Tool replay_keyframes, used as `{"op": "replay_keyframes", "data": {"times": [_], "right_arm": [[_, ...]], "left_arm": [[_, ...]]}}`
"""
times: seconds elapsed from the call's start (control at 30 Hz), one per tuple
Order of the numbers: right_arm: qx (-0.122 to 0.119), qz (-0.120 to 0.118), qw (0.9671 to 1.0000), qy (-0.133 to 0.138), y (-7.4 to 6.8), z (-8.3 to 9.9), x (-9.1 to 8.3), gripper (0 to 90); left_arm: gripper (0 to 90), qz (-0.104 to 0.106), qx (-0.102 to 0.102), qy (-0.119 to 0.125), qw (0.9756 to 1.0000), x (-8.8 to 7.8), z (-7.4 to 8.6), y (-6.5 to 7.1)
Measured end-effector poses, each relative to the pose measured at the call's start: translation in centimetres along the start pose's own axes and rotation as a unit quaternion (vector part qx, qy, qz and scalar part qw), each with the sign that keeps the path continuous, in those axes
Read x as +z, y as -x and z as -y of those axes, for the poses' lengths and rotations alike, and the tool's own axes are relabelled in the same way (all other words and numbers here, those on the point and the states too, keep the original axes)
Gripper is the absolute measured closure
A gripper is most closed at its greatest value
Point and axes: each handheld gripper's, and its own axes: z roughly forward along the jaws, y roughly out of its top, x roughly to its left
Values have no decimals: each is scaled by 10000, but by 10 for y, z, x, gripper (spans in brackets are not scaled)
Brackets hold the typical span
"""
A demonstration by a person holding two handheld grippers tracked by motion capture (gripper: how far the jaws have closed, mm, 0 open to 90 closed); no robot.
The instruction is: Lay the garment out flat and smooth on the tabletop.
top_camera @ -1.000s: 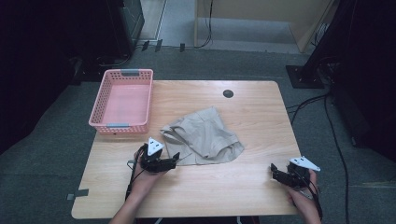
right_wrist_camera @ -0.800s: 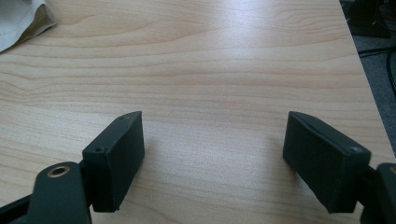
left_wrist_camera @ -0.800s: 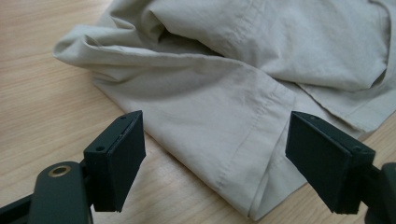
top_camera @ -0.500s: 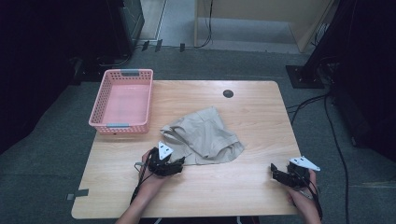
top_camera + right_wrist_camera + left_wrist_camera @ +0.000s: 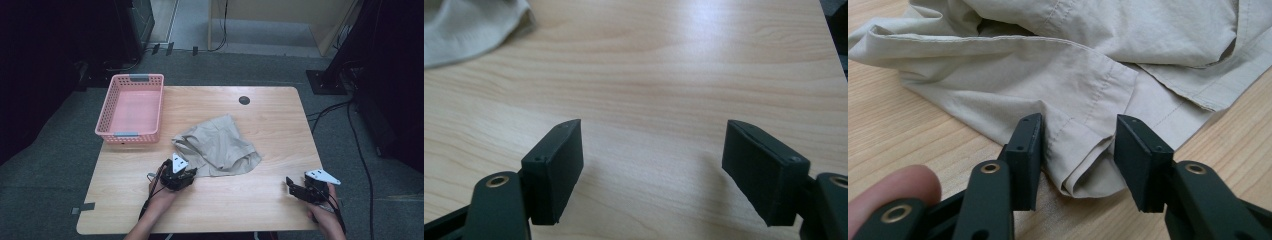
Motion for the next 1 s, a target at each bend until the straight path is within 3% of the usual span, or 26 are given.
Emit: {"op": "replay_keyframes", "data": {"times": [0.03,0.07,0.13,0.23,0.3,0.43,0.47,0.5,0.57,0.67,1.0], "right_arm": [[0,0,10000,0,0,0,0,248],[146,-156,9997,105,0,-3,-2,249],[208,-373,9988,259,-3,-9,-6,252],[88,-486,9977,454,-9,-18,-11,253],[13,-655,9960,614,-21,-34,-17,253],[61,-745,9954,604,-36,-49,-16,254],[-67,-765,9956,544,-46,-57,-11,254],[-67,-765,9956,544,-46,-57,-11,254],[-270,-729,9957,500,-60,-67,-2,254],[-305,-758,9955,475,-70,-74,7,253],[-343,-917,9944,394,-88,-85,28,253]], "left_arm": [[564,0,0,0,10000,0,0,0],[570,23,19,3,10000,0,0,0],[588,37,21,14,10000,0,0,-1],[605,79,10,22,10000,-1,1,-2],[607,98,74,2,9999,-1,1,-2],[607,101,87,2,9999,-1,1,-2],[607,95,90,3,9999,-1,1,-2],[607,94,90,5,9999,-2,1,-2],[607,96,90,4,9999,-2,1,-2],[607,94,90,5,9999,-2,1,-2],[607,95,89,7,9999,-2,1,-2]]}}
